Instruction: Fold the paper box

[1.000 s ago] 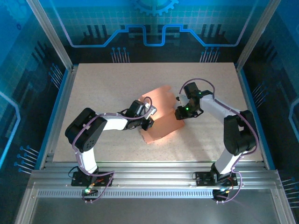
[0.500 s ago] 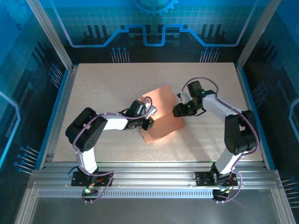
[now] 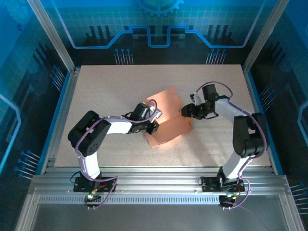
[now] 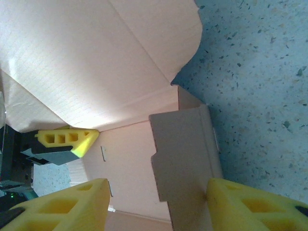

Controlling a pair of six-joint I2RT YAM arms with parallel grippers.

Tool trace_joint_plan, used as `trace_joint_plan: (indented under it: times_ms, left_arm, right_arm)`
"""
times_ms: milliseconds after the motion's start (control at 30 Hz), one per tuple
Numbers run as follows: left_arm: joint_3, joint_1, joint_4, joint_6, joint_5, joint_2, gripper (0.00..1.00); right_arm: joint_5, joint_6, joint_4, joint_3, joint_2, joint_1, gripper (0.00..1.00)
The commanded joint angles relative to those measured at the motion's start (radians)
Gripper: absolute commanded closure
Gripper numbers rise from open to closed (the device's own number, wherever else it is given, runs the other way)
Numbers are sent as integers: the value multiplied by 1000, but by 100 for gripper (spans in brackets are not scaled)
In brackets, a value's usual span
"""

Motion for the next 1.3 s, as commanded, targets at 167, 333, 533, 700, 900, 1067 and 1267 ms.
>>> trace_joint_plan:
  times_ms: [167, 333, 533, 700, 900, 1067, 1267]
  left_arm:
    - [-10, -7, -118, -3, -3, 43, 96]
    - [-10, -7, -119, -3, -1, 43, 96]
    - [-5, -7, -118, -6, 4, 48, 96]
    - [-4, -7, -119, -6, 9, 52, 96]
    - [-2, -8, -117, -5, 10, 53, 97]
    - [0, -7, -118, -5, 13, 54, 96]
    - [4, -7, -121, -6, 12, 53, 96]
  right_arm:
    - [-151, 23, 86, -30, 59, -22, 39]
    - [-243, 73, 166, -79, 44, -48, 39]
    - [-325, 148, 262, -131, 26, -80, 37]
    - [-371, 190, 315, -153, 30, -89, 34]
    - [-414, 272, 388, -176, 38, -108, 31]
    - [-390, 272, 355, -172, 48, -116, 39]
    - [-361, 230, 295, -155, 59, -119, 49]
